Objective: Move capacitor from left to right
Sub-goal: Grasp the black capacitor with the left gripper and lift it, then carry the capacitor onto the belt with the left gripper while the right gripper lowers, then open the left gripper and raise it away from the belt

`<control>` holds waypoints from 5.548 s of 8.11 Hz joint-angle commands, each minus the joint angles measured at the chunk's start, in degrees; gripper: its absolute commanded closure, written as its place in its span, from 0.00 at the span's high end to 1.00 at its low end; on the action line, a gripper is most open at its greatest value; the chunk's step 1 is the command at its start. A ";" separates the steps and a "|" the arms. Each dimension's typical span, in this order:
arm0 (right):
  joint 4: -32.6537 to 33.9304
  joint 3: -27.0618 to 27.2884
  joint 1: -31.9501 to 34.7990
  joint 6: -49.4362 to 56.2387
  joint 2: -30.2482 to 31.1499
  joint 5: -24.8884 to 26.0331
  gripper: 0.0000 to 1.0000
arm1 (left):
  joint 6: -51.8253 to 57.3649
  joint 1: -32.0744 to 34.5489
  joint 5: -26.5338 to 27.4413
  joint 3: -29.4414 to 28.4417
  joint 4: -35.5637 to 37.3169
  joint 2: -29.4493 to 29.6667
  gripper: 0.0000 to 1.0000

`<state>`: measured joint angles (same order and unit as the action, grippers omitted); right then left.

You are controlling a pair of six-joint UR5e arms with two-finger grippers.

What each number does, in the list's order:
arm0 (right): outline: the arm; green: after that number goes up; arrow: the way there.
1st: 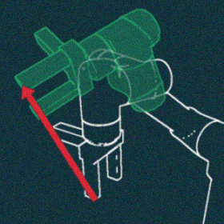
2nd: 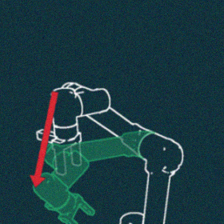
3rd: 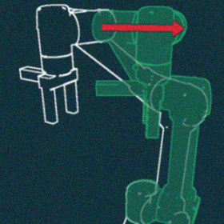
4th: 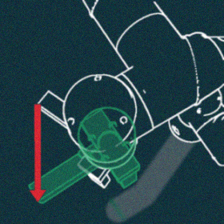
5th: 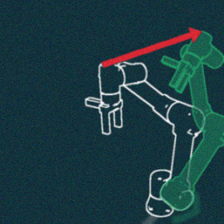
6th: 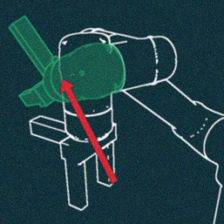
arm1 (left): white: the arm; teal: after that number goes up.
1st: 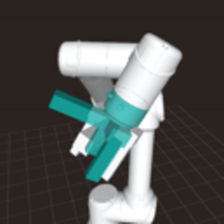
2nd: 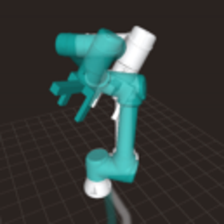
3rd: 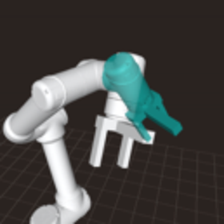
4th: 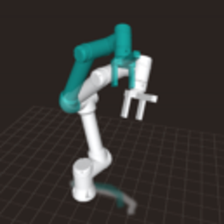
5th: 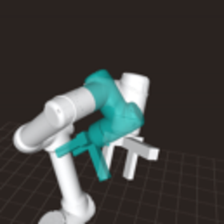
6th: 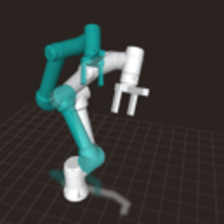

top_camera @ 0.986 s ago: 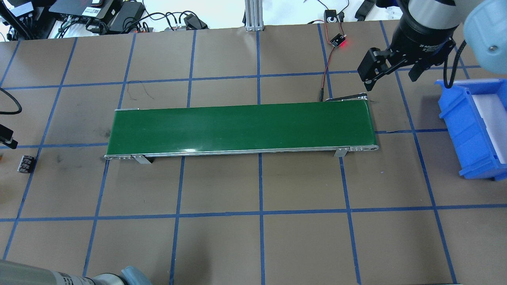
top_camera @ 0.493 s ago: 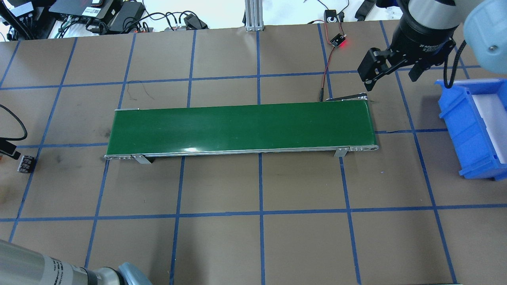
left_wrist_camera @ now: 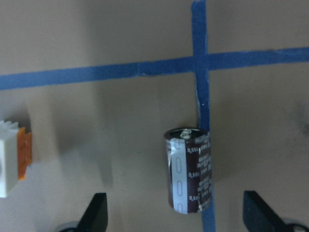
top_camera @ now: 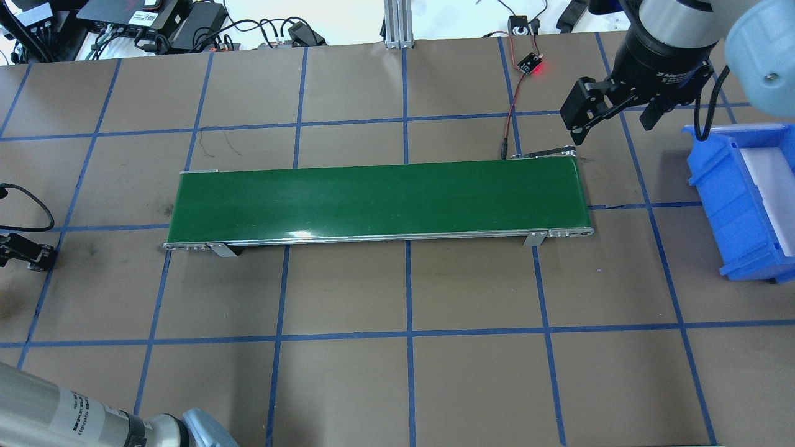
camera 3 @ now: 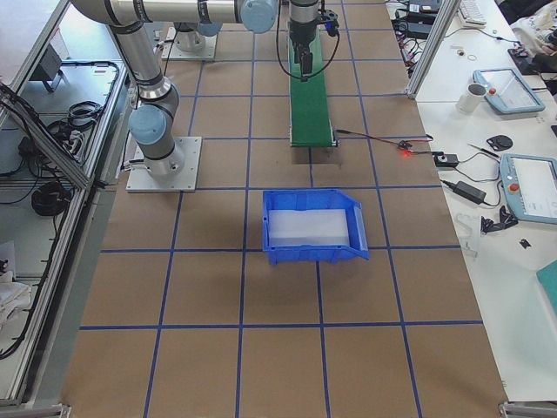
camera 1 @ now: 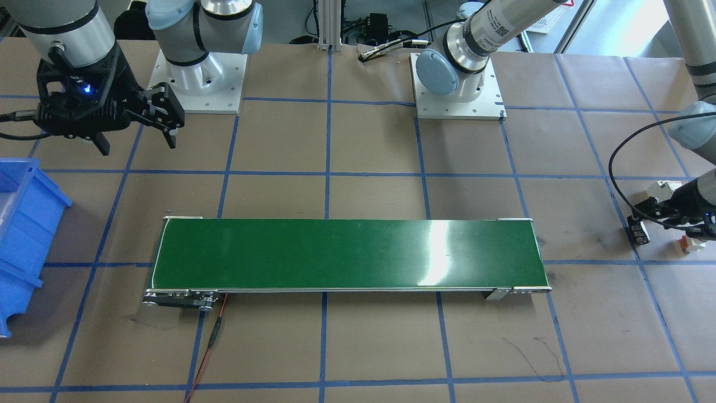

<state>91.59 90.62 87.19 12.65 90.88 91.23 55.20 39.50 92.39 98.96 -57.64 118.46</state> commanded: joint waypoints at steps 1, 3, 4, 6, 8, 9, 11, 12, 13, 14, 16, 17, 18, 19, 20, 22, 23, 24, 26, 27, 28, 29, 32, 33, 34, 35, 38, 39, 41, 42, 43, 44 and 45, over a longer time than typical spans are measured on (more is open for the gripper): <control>0.00 0.17 0.00 0.00 0.00 0.00 1.00 | -0.80 -0.30 0.33 1.32 -0.19 0.37 0.75; 0.00 0.17 0.00 0.00 0.00 -0.09 1.00 | -0.71 -0.30 -0.63 1.32 -0.46 -0.42 0.40; 0.00 0.17 0.00 -0.34 0.00 0.00 1.00 | -0.97 -0.30 -2.20 1.32 -0.46 -0.69 0.31; 0.00 0.17 0.00 0.00 0.00 0.08 1.00 | -0.88 -0.30 -2.22 1.32 -0.55 -0.78 0.06; -0.09 0.17 0.00 -0.08 0.00 -0.18 1.00 | -0.45 -0.30 -2.13 1.32 -0.72 -1.21 0.00; -0.09 0.52 0.00 -0.26 -0.18 -1.05 1.00 | 1.21 0.31 -2.13 1.32 -1.85 -4.78 0.00; 2.35 2.10 0.00 -1.05 -4.02 -8.82 1.00 | -4.52 2.15 -1.25 0.97 -16.11 -14.62 0.00; 2.46 2.45 0.09 -0.96 -4.74 -10.88 1.00 | -10.49 5.38 -1.68 0.80 -18.71 -16.84 0.00; 2.72 2.54 0.00 -0.87 -6.40 -10.81 1.00 | -13.08 10.72 -1.78 0.71 -18.91 -18.08 0.00; 3.07 2.54 0.09 -1.22 -8.51 -10.90 1.00 | -18.58 17.21 -1.78 0.71 -19.79 -19.40 0.00; 7.26 2.63 0.00 -2.63 -12.47 -10.99 1.00 | -31.66 28.39 -2.04 0.62 -19.71 -19.67 0.00; 8.51 2.63 0.00 -2.63 -14.22 -10.99 1.00 | -35.65 31.75 -1.95 0.71 -19.71 -19.67 0.00; 8.61 2.63 0.00 -2.63 -15.28 -10.99 1.00 | -36.12 32.74 -2.21 0.88 -19.45 -18.89 0.00; 8.61 2.63 0.00 -4.55 -16.34 -10.90 1.00 | -35.95 32.83 -2.30 0.97 -18.92 -17.66 0.00; 8.44 2.72 0.00 -10.74 -16.96 -10.99 1.00 | -35.52 33.27 -3.61 0.80 -18.39 -15.13 0.00; 12.09 4.73 0.09 -11.33 -18.36 -12.73 1.00 | -35.51 34.32 -5.82 0.88 -13.65 -12.64 0.00; 14.21 5.61 0.00 -11.33 -19.24 -13.44 1.00 | -36.21 35.02 -5.82 0.97 -13.56 -12.21 0.00; 15.45 5.62 0.09 -11.33 -19.34 -13.36 1.00 | -36.13 35.12 -5.91 1.06 -13.73 -12.20 0.00; 17.30 5.62 0.09 -11.16 -19.25 -13.27 1.00 | -36.04 35.21 -6.00 1.41 -13.91 -12.20 0.00; 18.62 5.62 0.09 -11.16 -19.42 -13.19 1.00 | -36.04 35.29 -6.08 1.58 -14.08 -12.20 0.00; 19.06 5.62 0.09 -11.16 -19.51 -13.19 1.00 | -35.95 35.29 -6.00 2.63 -13.99 -12.20 0.00; 19.07 5.53 0.09 -11.16 -19.86 -13.19 1.00 | -35.95 35.21 -6.08 3.51 -13.99 -12.20 0.00; 21.18 5.53 0.09 -11.24 -21.27 -13.27 1.00 | -36.30 35.21 -7.22 4.48 -14.61 -11.94 0.00; 21.18 5.44 0.09 -11.33 -21.27 -13.27 1.00 | -39.44 35.29 -9.40 4.49 -13.74 -11.94 0.68; 21.18 5.44 0.09 -11.25 -21.36 -13.27 1.00 | -43.47 35.47 -17.78 4.57 -13.82 -11.94 1.00; 21.18 5.53 0.09 -11.24 -21.36 -13.36 1.00 | -44.56 35.56 -19.25 4.49 -13.73 -11.94 1.00; 20.57 5.53 0.09 -11.33 -21.27 -13.27 1.00 | -53.07 43.87 -8.02 4.22 -20.55 -16.57 1.00; 20.04 5.62 0.09 -11.25 -21.27 -13.10 1.00 | -55.01 45.74 -3.49 4.22 -21.37 -19.73 1.00; 17.68 5.62 0.09 -10.98 -20.83 -13.01 1.00 | -59.32 47.24 -3.53 1.95 -23.47 -27.45 1.00; 17.23 5.62 0.09 -10.98 -20.74 -13.10 1.00 | -59.33 48.38 -3.71 -0.15 -23.75 -31.24 1.00; 17.40 5.62 0.09 -10.98 -20.74 -13.19 1.00 | -59.33 49.43 -3.80 -3.04 -23.92 -33.28 1.00; 17.14 5.70 0.09 -10.28 -20.74 -13.27 1.00 | -59.33 49.88 -4.06 -5.42 -26.19 -34.60 1.00; 17.14 5.71 0.18 -6.45 -20.83 -13.19 1.00 | -59.33 49.88 -4.50 -6.84 -26.65 -35.05 1.00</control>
<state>108.94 96.29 87.28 2.15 70.11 78.04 -4.05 88.76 88.46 95.64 -82.53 85.53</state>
